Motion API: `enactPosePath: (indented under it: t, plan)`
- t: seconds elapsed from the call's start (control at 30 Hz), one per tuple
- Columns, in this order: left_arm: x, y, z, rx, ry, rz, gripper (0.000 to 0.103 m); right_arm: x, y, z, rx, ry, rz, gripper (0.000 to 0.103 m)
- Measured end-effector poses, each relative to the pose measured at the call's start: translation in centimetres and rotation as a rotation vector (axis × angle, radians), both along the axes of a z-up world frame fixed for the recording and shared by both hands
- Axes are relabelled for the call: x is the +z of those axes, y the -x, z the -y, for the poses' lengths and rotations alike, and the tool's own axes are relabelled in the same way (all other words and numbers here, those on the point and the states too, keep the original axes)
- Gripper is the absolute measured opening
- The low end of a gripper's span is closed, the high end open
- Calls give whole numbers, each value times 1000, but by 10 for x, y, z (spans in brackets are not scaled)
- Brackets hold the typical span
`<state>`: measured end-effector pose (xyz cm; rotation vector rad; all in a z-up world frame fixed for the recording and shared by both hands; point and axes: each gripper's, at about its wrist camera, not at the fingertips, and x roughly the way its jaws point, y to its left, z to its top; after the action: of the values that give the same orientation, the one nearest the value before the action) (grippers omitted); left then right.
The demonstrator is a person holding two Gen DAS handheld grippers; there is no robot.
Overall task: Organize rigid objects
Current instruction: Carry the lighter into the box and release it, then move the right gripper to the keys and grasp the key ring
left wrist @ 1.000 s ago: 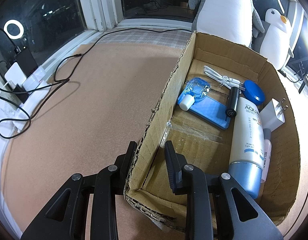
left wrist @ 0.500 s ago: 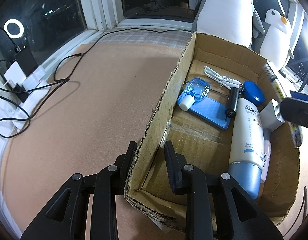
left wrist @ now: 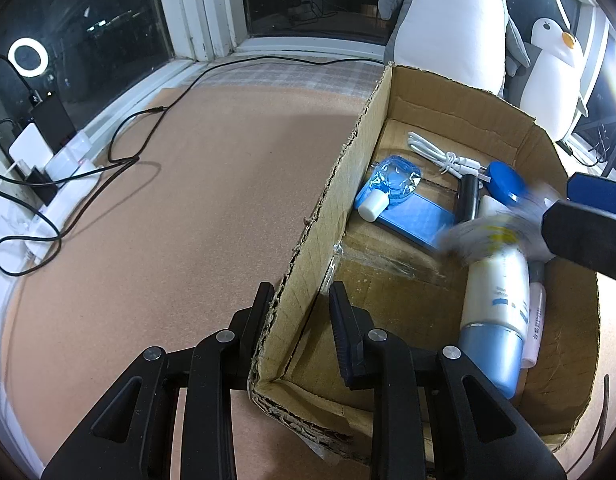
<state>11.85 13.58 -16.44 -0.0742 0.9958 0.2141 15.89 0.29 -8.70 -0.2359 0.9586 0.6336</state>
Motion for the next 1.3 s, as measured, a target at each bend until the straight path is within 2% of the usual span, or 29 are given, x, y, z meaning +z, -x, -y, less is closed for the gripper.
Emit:
enactPosePath:
  t: [0.33,0.57,0.83,1.1,1.17,1.23,1.3]
  plan:
    - [0,0,0,0,0,0,25,5,-1,8,-25,-5,8,50]
    - [0,0,0,0,0,0,25,11,0,33,-71,-25,9,50]
    - [0,0,0,0,0,0,25,3,2,97,-210,-61,-34,50]
    - [0,0,0,0,0,0,25,-29,-1,153,-372,-45,-128,50]
    - [0,0,0,0,0,0,25,-36,-5,161,-413,-55,-157,48]
    - [0,0,0,0,0,0,25,-43,-11,166,-446,-62,-180,40]
    - [0,0,0,0,1,1,25,-48,-18,167,-481,-75,-202,38]
